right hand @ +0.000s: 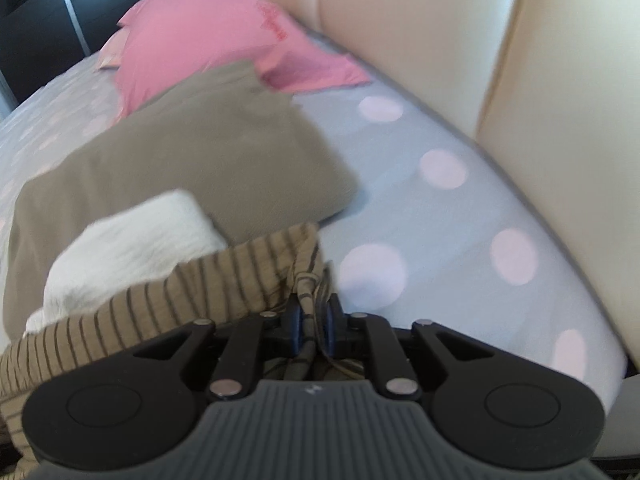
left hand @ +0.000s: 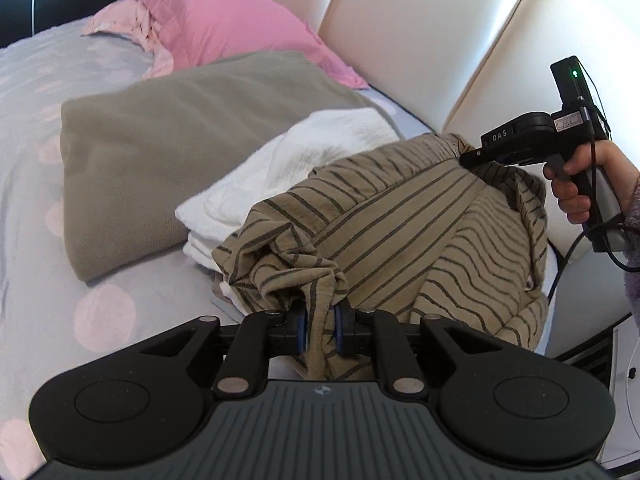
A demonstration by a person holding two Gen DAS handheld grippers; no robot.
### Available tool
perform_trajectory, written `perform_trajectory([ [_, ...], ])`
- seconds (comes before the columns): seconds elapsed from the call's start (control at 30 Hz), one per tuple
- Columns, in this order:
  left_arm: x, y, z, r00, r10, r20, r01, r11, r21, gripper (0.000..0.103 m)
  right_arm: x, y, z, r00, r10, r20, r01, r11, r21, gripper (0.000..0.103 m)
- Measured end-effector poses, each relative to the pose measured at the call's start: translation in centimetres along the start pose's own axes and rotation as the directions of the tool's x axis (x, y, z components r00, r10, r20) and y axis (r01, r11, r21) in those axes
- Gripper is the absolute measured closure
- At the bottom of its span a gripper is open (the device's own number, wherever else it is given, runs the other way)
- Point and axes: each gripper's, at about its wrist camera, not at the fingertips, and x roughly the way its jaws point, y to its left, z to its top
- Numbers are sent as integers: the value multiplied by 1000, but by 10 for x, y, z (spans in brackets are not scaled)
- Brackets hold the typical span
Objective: Fold clothes
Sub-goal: 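Lower the shirt onto the stack and open both grippers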
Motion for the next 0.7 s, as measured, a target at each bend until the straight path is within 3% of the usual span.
perform_trajectory([
  [0.1, -16, 2, 1, 1000, 7, 15, -7, 1000, 2, 84, -25, -13, 5, 997, -58, 49, 55, 997, 58, 84],
  [0.2, -33, 0, 0, 998, 44, 43, -46, 998, 45, 83, -53, -23, 2, 995, -54, 87, 46, 995, 85, 84],
  [0.43, -76, -6, -5, 990, 99, 103, -106, 992, 71, 83, -120, -27, -26, 989, -8, 147, -1, 998, 59, 81],
  [0.7, -135, -37, -11, 968, 129, 216, -158, 980, 123, 83, -208, 1, -70, 965, 87, 248, -90, 996, 2, 69],
])
